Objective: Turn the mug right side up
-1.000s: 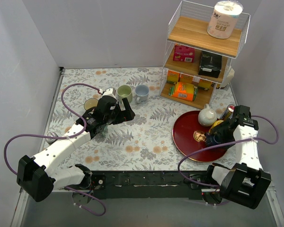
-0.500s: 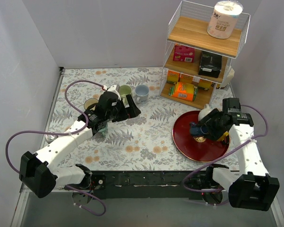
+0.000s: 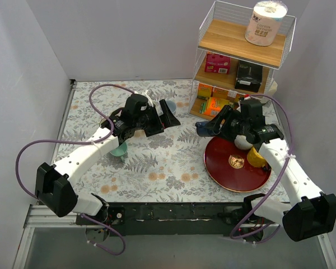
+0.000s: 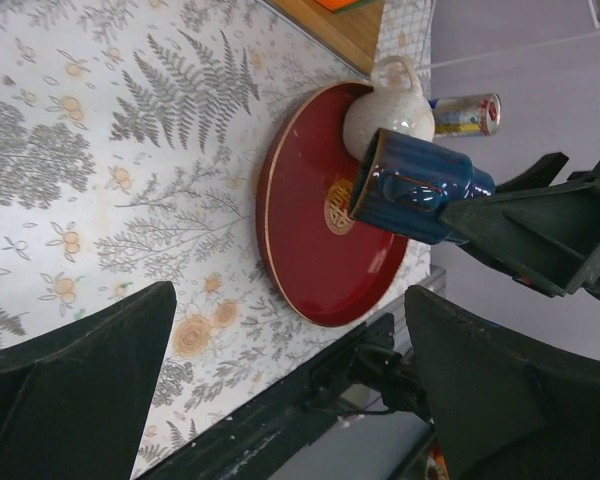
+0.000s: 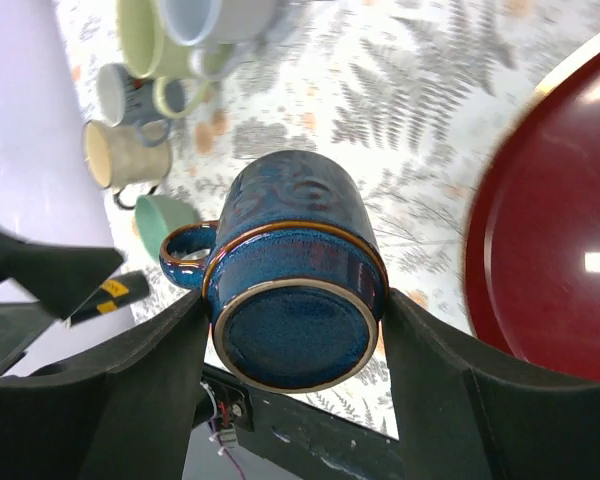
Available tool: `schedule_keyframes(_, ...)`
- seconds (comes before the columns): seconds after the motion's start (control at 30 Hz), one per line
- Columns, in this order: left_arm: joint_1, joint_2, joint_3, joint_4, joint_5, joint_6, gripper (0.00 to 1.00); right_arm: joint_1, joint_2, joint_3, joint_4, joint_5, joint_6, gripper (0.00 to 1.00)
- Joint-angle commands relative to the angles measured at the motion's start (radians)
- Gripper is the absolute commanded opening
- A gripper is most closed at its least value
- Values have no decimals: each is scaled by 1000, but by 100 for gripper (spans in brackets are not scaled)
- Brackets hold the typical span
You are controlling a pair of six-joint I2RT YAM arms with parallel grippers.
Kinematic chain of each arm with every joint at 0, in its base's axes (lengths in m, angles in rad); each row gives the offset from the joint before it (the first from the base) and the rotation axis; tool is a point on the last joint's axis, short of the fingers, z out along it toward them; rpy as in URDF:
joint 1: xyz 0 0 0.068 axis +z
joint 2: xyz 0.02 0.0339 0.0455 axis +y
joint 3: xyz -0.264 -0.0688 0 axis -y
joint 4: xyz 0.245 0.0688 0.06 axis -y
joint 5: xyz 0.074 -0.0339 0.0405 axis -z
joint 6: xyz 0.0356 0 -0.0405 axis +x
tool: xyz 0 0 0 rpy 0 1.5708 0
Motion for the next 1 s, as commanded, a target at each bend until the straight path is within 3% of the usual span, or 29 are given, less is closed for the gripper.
schedule_keyframes(0.0,8,32,31,58,174,-45,98,77,0,58,281,-86,-72,1)
schedule_keyframes(0.3,5,90,67,144,249,-135,96,169,28,54,380,-65,-179,1)
schedule_keyframes(0.77,6,79,35,202,190,-263,86,226,23,32,406,3,-220,1)
schedule_keyframes(0.97,6,122,41,190,186,-385,70,227,10,11,450,7,-230,1)
